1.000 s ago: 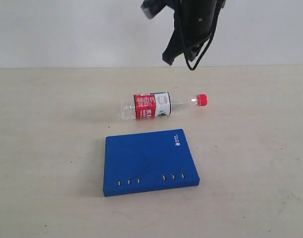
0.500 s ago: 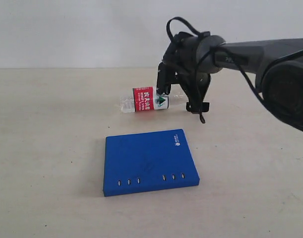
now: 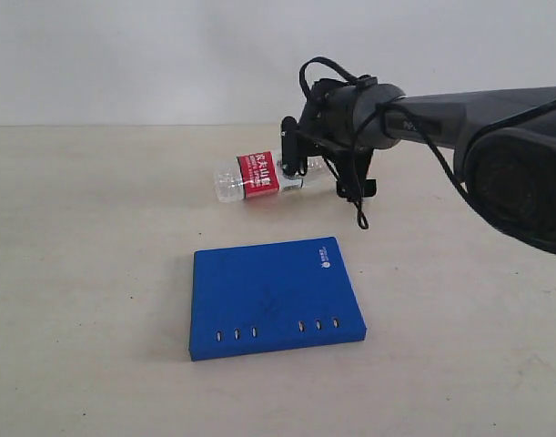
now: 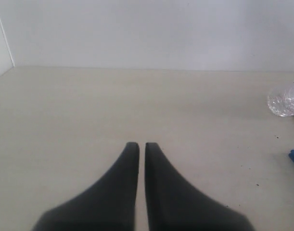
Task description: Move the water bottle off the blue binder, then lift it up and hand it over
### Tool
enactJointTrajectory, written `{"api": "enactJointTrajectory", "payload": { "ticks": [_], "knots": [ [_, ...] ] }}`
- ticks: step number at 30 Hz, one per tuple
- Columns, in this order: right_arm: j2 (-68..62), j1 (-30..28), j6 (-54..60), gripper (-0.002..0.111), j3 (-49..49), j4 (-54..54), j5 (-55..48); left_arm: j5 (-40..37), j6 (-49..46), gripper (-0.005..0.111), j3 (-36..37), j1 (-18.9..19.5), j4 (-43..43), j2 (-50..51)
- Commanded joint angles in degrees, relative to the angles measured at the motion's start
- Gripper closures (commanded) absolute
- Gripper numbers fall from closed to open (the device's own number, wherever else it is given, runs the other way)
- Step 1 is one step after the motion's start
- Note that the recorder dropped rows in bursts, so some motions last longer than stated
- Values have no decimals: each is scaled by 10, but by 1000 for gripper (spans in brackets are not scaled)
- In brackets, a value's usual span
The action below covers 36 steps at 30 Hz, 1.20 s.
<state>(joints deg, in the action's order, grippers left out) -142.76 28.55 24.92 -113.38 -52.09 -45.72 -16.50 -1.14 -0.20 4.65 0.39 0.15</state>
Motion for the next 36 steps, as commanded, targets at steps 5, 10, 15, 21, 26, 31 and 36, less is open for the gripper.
{"api": "enactJointTrajectory", "payload": {
  "ticks": [5,10,15,21,26,31,36],
  "knots": [
    [0,0,144,73,-3,258,-110,2,-3,102,2,-2,-4,-1],
    [84,0,227,70,-4,409,-132,2,-3,102,2,-2,-4,-1],
    [133,0,255,56,-4,592,-98,2,-3,102,2,-2,-4,-1],
    [140,0,240,39,-4,553,-103,2,-3,102,2,-2,-4,-1],
    [140,-2,66,38,-4,390,-84,2,-3,102,2,-2,-4,-1],
    [140,-48,-78,38,-4,366,-18,2,-3,102,2,-2,-4,-1],
    [140,-121,123,38,-4,655,-34,2,-3,102,2,-2,-4,-1]
  ]
}}
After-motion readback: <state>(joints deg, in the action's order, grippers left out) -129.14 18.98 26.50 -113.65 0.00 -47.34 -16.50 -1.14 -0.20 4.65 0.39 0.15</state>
